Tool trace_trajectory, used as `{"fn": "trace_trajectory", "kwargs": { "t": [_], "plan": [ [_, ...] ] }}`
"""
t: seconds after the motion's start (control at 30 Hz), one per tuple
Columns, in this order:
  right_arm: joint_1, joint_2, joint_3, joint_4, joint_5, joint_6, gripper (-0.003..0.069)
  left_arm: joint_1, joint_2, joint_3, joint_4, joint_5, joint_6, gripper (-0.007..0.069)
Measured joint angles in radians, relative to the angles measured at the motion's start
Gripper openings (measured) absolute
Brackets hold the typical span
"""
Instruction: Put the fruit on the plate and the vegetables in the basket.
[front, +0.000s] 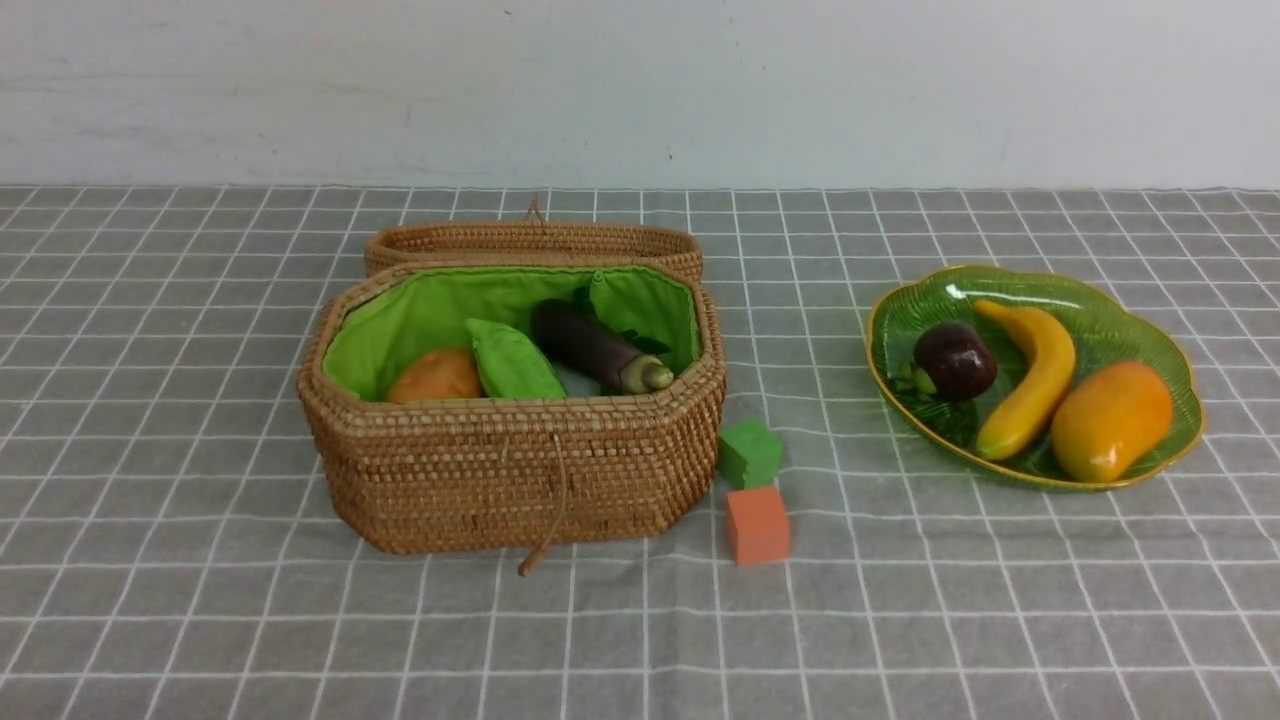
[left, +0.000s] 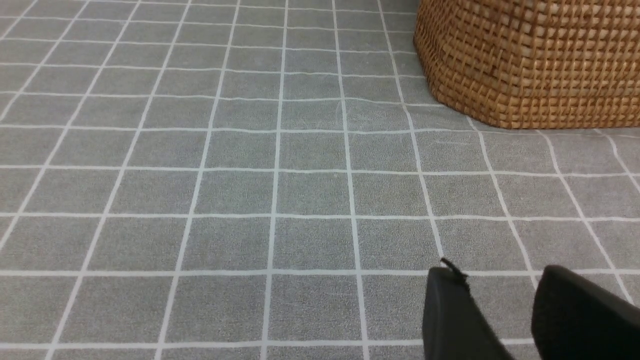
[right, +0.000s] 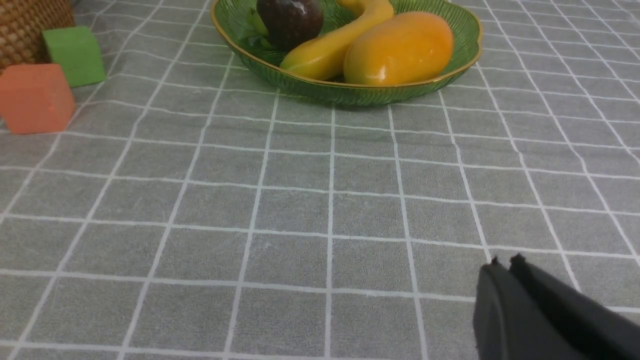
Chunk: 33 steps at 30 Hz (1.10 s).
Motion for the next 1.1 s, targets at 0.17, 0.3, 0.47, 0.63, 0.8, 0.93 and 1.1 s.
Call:
{"fn": "trace_trajectory", "kwargs": {
  "t": [0.17,0.3,0.47,0.63,0.8,0.93,1.1],
  "plan": [
    [0.000,0.000,0.000,0.000,0.000,0.000,0.0006,0.000,0.000,0.000,0.000,0.000,0.000,0.0239],
    [0.000,0.000,0.000,0.000,0.000,0.000,0.0006,0.000,0.000,0.000,0.000,0.000,0.000,0.0239],
    [0.000,0.000,0.000,0.000,0.000,0.000,0.0009,0.000,0.000,0.000,0.000,0.000,0.000,0.0239],
    [0.000,0.000,0.000,0.000,0.000,0.000,0.0015,0.000,0.000,0.000,0.000,0.000,0.000,0.0239],
    [0.000,0.000,0.000,0.000,0.000,0.000,0.0021,0.000,0.000,0.000,0.000,0.000,0.000,0.0239],
    [0.000,0.000,0.000,0.000,0.000,0.000,0.0025,0.000,0.000,0.000,0.000,0.000,0.000,0.0239],
    [0.000,0.000,0.000,0.000,0.000,0.000,0.0031,0.000,0.000,0.000,0.000,0.000,0.000,0.0239]
  ]
}}
